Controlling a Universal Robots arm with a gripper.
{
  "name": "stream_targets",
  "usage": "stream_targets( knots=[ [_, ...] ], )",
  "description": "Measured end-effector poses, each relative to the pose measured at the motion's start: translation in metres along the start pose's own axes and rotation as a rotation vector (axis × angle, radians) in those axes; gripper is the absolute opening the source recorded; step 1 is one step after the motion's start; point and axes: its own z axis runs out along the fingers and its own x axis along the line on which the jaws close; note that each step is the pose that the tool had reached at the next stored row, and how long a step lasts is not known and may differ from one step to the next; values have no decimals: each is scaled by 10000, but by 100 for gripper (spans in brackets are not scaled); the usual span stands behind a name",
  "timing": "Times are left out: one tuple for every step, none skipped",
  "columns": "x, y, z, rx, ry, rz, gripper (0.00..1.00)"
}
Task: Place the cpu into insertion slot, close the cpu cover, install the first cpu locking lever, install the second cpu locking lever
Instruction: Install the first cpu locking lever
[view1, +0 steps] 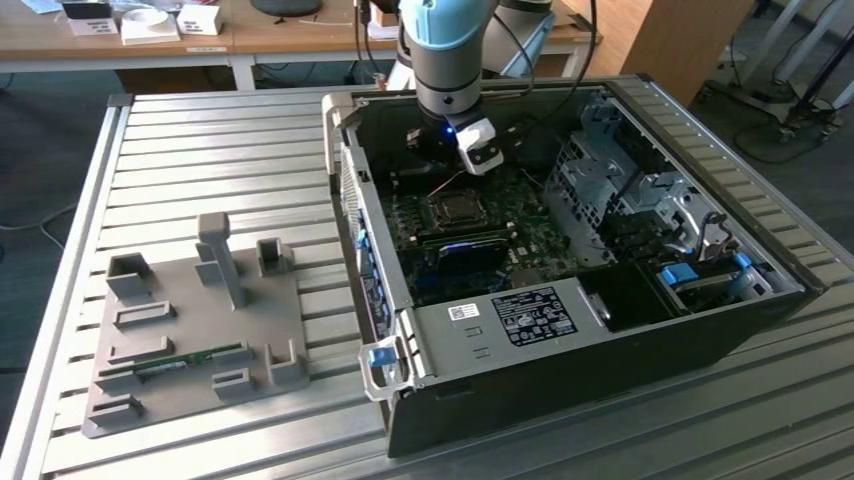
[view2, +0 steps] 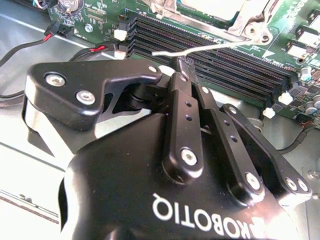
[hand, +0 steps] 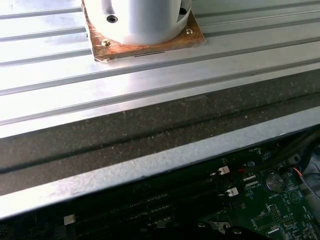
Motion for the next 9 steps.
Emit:
stream_targets(
  knots=[
    [0,1,-4,4,2,0,11],
    [-1,2,-8,5,3,0,11],
    [-2,4,-12,2,1,0,11],
    [-3,7,-18,1,0,1,11],
    [-5,10,-26,1,1,0,11],
    [-7,13,-35,1,0,0,11],
    [-8,15,-40,-1,0,0,11],
    [-7,15,-39,-7,1,1,11],
    [-4,14,-40,-24,3,5,11]
  ],
)
